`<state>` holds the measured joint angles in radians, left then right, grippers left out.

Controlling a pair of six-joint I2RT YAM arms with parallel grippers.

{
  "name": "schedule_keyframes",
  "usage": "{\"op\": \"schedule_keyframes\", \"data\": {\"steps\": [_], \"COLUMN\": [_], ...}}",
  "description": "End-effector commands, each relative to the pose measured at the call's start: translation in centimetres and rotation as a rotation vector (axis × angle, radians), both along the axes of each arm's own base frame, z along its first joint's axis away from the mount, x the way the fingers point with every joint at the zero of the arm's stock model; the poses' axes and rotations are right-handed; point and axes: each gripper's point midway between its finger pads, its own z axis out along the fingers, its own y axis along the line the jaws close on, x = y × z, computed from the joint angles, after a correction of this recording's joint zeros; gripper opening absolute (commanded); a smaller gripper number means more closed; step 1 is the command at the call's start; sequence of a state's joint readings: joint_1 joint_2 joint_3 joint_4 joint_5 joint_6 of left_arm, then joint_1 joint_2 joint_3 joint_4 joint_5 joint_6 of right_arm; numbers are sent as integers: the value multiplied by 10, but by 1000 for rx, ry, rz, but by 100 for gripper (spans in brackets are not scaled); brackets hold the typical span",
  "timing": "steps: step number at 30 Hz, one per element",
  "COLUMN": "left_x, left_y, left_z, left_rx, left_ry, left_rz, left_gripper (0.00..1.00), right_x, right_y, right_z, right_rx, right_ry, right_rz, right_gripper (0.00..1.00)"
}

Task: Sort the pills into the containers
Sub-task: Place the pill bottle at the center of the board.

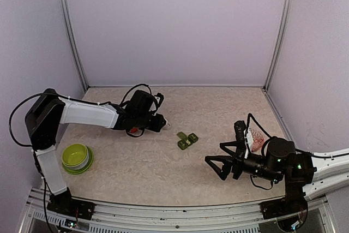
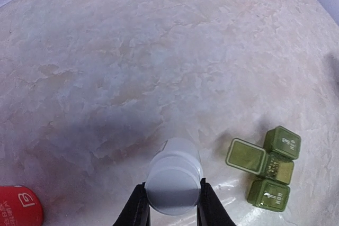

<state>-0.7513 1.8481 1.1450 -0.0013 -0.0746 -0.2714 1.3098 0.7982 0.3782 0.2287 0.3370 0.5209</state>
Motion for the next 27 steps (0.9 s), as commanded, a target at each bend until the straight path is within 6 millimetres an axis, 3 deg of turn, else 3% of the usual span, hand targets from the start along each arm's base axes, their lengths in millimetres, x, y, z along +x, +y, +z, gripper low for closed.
{"op": "schedule_keyframes", "data": {"steps": [1,8,18,20,27], "left_x": [22,39,48,49,49], "left_y": [13,22,32,33,31], "left_z": [-12,-24,-35,-38,-32], "left_rx": [116,191,263,273,258], "left_ry": [-17,-27,-22,-18,-21], "left_rz": [52,104,149,153,152], "left_gripper": [11,11,14,18,53], "right_x": [0,1,2,2,4], "right_y": [-4,-4,0,0,0], "right_z": [-3,-5,-4,-5,-6], "right_rx": [4,0,-16,-20,-36], "right_ry": [12,10,-1,-2,-8], "right_rz": [-10,-12,-8,-11,-20], "right_gripper": [100,100,100,100,100]}}
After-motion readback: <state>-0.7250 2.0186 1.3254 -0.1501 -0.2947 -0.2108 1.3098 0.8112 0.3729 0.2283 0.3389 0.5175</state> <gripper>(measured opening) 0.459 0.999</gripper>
